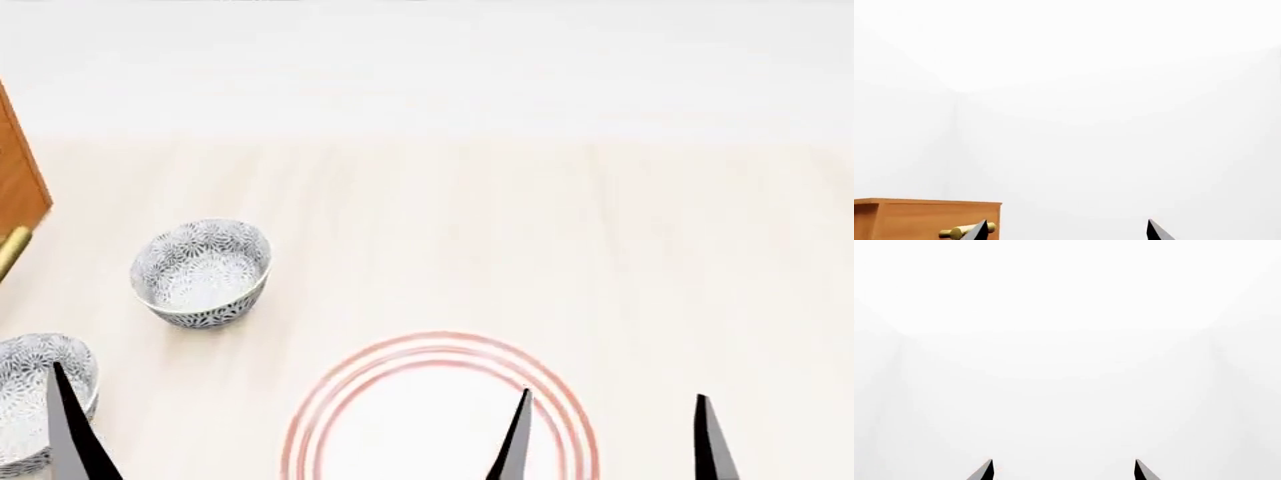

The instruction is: Pick up the bowl and put it in the front on the plate.

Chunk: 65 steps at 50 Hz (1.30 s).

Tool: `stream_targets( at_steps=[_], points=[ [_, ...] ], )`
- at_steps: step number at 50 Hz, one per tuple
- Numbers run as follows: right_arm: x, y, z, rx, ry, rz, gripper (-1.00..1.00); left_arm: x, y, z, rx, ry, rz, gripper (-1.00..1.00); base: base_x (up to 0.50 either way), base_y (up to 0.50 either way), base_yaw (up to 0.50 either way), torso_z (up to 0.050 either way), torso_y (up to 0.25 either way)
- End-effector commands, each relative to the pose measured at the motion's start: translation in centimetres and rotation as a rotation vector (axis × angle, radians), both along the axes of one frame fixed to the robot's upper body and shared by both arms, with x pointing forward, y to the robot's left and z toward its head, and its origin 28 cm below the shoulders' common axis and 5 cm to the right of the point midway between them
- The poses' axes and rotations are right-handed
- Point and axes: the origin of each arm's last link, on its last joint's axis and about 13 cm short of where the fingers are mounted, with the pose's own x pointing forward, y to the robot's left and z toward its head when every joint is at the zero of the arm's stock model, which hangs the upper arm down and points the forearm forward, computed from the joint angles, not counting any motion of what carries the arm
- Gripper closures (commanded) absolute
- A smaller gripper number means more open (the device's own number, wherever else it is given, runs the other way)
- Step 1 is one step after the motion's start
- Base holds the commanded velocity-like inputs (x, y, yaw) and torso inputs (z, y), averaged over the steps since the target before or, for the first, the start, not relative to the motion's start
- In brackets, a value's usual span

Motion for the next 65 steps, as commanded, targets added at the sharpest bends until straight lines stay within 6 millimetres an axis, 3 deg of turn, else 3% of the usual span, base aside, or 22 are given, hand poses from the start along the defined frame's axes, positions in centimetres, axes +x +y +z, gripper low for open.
stream_targets(
  at_steps=[1, 11, 19, 49, 65],
  points=[
    [-0.07, 0.06, 0.28, -0.015, -0.003, 0.007, -1.00, -0.24, -0.14, 0.44, 0.011, -0.015, -0.003, -1.00, 0.50, -0.04, 0.00, 0.000, 0.000],
    [-0.25, 0.17, 0.38, -0.024, -0.011, 0.019, -1.00, -0.33, -0.16, 0.57, 0.014, -0.024, -0.003, -1.00, 0.50, -0.04, 0.00, 0.000, 0.002],
    [-0.49, 0.33, 0.51, -0.039, -0.039, 0.034, -1.00, -0.42, -0.30, 0.52, 0.019, -0.019, -0.011, -1.00, 0.03, 0.00, 0.00, 0.000, 0.000],
    [-0.49, 0.39, 0.34, -0.040, -0.031, 0.038, -1.00, -0.44, -0.37, 0.33, 0.015, -0.001, -0.021, -1.00, 0.00, 0.50, 0.00, 0.000, 0.000],
    [-0.43, 0.33, 0.26, -0.024, -0.013, 0.035, -1.00, -0.29, -0.39, 0.13, 0.008, 0.040, -0.025, -1.00, 0.00, 0.01, 0.00, 0.000, 0.000]
  ],
)
